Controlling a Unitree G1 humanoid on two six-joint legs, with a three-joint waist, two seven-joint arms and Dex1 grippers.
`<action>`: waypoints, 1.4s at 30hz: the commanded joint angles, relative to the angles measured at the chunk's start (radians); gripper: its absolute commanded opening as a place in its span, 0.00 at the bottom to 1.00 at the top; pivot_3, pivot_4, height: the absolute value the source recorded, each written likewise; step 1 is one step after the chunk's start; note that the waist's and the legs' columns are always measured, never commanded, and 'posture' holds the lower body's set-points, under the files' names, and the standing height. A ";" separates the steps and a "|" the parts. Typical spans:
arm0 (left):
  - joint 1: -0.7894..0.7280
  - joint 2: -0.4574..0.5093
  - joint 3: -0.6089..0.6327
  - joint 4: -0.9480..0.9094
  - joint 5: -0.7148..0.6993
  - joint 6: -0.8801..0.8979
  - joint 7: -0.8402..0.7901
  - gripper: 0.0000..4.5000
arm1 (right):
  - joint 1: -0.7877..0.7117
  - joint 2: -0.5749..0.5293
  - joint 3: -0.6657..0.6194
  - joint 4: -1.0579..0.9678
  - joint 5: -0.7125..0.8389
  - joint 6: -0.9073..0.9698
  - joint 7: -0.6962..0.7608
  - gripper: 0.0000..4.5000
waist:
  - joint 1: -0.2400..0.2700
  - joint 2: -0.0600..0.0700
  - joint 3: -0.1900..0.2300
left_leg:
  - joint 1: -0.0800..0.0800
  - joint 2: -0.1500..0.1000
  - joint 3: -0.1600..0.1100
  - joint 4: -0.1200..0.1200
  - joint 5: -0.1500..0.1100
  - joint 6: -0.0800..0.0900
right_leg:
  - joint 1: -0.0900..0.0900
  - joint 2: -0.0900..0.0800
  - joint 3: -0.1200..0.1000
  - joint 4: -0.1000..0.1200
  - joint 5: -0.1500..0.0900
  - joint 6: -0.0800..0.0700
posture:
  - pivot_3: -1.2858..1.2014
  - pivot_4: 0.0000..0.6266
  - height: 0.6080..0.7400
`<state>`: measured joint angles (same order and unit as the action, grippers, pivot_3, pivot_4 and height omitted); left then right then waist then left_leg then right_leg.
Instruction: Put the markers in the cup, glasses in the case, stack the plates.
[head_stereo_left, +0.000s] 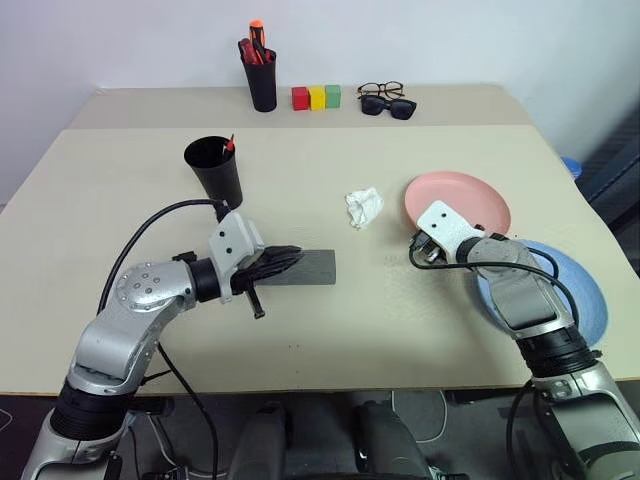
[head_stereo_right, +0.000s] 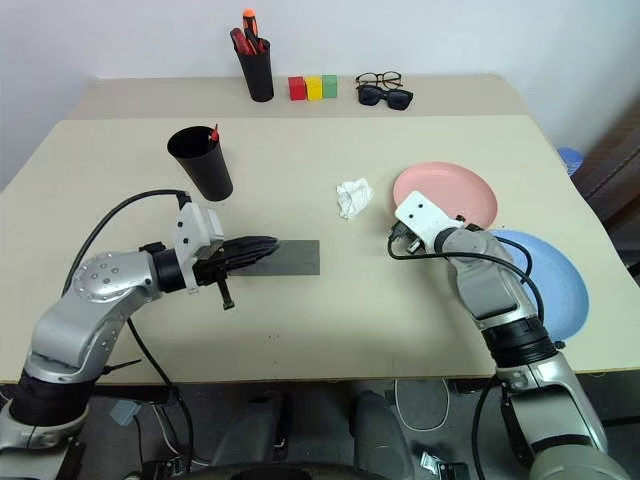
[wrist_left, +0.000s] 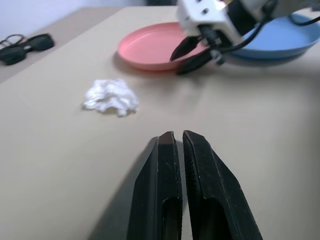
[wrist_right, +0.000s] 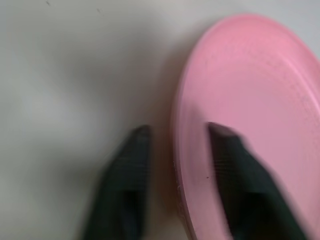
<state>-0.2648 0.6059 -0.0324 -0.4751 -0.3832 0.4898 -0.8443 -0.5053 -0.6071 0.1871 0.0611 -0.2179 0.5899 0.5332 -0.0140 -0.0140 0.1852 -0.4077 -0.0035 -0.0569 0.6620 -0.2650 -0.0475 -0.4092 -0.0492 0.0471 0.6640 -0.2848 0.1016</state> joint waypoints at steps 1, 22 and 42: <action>-0.001 -0.004 -0.022 -0.029 -0.009 -0.030 -0.010 0.04 | -0.012 0.006 -0.010 -0.012 -0.013 -0.034 -0.023 0.01 | -0.001 0.000 0.000 | 0.000 0.000 0.000 0.000 0.000 0.000 | 0.000 0.000 0.000 0.000 0.000 0.000 | 0.52 0.24 1.00; -0.220 -0.186 -0.087 0.422 0.042 -0.267 -0.064 0.04 | 0.676 -0.142 -0.532 -0.832 0.077 0.080 0.120 0.01 | 0.023 0.001 0.000 | 0.000 0.000 0.000 0.001 -0.001 0.001 | 0.004 0.002 -0.003 -0.002 0.000 0.000 | 0.52 0.24 1.00; -0.144 -0.120 -0.006 0.420 0.104 -0.302 -0.045 0.04 | 0.160 0.166 -0.186 -0.450 0.208 0.112 0.024 0.72 | -0.015 0.001 0.000 | 0.006 0.001 -0.001 0.000 -0.001 0.001 | 0.005 0.003 0.000 0.000 0.000 0.000 | 0.52 0.24 1.00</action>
<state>-0.4211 0.4686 -0.0871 -0.0223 -0.2936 0.2085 -0.9271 -0.2974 -0.4649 -0.0404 -0.4568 -0.0426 0.7320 0.5580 -0.0287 -0.0128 0.1854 -0.4025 -0.0023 -0.0580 0.6617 -0.2656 -0.0464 -0.4044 -0.0461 0.0475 0.6640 -0.2850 0.1016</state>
